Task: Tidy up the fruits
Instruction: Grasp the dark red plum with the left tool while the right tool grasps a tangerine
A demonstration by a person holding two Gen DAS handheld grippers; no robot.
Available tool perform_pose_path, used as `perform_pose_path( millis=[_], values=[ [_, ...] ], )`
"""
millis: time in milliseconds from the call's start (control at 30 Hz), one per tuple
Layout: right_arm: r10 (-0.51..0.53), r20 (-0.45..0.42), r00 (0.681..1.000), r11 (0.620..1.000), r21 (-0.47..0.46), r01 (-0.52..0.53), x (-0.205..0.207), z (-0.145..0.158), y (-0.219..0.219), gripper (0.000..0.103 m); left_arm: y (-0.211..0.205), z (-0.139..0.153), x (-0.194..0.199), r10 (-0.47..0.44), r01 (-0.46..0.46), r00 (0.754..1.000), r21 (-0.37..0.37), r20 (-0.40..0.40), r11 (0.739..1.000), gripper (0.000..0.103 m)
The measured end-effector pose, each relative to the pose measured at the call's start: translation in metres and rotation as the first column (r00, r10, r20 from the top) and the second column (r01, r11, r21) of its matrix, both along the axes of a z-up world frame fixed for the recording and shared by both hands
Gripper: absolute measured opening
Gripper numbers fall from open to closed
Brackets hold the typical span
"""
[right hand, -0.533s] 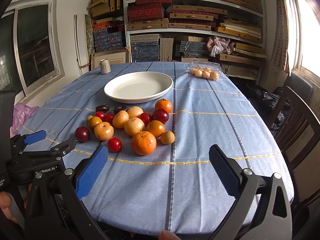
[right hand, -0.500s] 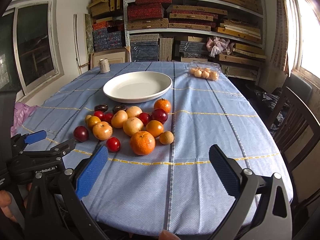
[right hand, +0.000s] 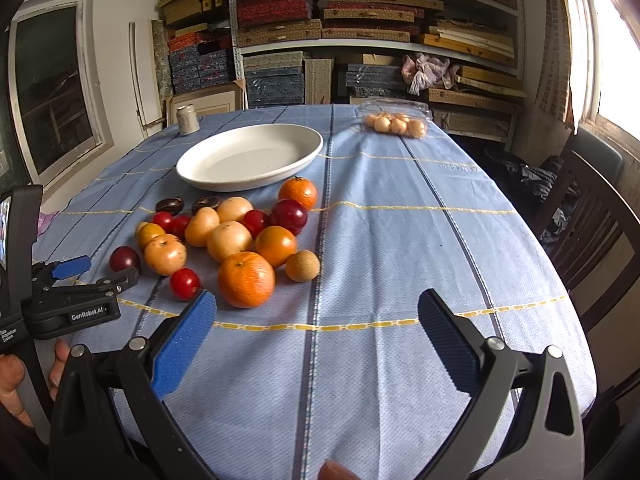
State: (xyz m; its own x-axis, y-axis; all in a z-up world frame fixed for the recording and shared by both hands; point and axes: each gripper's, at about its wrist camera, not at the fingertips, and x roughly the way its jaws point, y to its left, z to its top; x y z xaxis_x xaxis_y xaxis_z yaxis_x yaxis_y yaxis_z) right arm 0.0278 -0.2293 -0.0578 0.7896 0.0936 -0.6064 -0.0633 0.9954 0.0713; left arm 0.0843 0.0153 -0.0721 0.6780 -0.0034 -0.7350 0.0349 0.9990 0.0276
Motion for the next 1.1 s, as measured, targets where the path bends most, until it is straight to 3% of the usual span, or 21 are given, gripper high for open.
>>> perform_pose_path(
  millis=[167,233,267,433,533,667,867,900,933,1000,1100],
  values=[
    [-0.003,-0.021,1.0,1.0,0.007,0.003,0.009,-0.006,-0.005,0.099,-0.003,-0.009,0.009,-0.016,0.016,0.999,0.0,-0.035,1.0,0.049],
    [-0.002,-0.031,1.0,1.0,0.011,0.002,0.012,-0.008,-0.007,0.099,-0.006,-0.01,0.009,-0.019,0.02,1.0,0.007,-0.017,1.0,0.046],
    [0.0,-0.04,0.999,1.0,0.012,0.001,0.014,-0.01,-0.008,0.099,-0.007,-0.009,0.009,-0.019,0.019,1.0,0.02,-0.007,1.0,0.039],
    [0.051,-0.07,0.996,0.998,0.037,-0.048,0.018,-0.016,-0.004,0.099,0.0,-0.006,0.006,-0.019,0.02,1.0,-0.043,0.024,0.999,0.039],
    [0.119,-0.082,0.989,0.993,0.036,-0.117,0.022,-0.019,0.008,0.099,0.009,-0.001,0.005,0.005,-0.001,0.999,-0.073,0.053,0.997,0.039],
    [0.22,-0.096,0.971,0.975,0.001,-0.221,0.03,-0.024,0.035,0.099,0.017,-0.003,0.008,0.021,-0.016,0.999,-0.117,0.036,0.993,0.039],
    [0.2,-0.139,0.97,0.979,0.001,-0.202,0.054,-0.037,0.048,0.098,0.014,-0.002,0.006,0.011,-0.006,0.999,-0.105,0.049,0.994,0.039],
    [0.195,-0.144,0.97,0.98,-0.003,-0.198,0.058,-0.038,0.049,0.095,0.014,-0.002,0.006,0.009,-0.004,0.999,-0.105,0.049,0.994,0.039],
    [0.195,-0.148,0.97,0.98,-0.006,-0.198,0.06,-0.04,0.05,0.084,0.014,-0.002,0.006,0.007,-0.002,0.999,-0.106,0.047,0.994,0.039],
    [0.199,-0.173,0.965,0.979,-0.011,-0.204,0.067,-0.044,0.054,0.074,0.015,-0.002,0.006,0.004,0.001,0.999,-0.115,0.041,0.993,0.039],
    [0.189,-0.188,0.964,0.98,-0.022,-0.196,0.074,-0.047,0.06,0.074,0.016,-0.004,0.007,-0.002,0.006,0.999,-0.124,0.036,0.992,0.039]
  ],
)
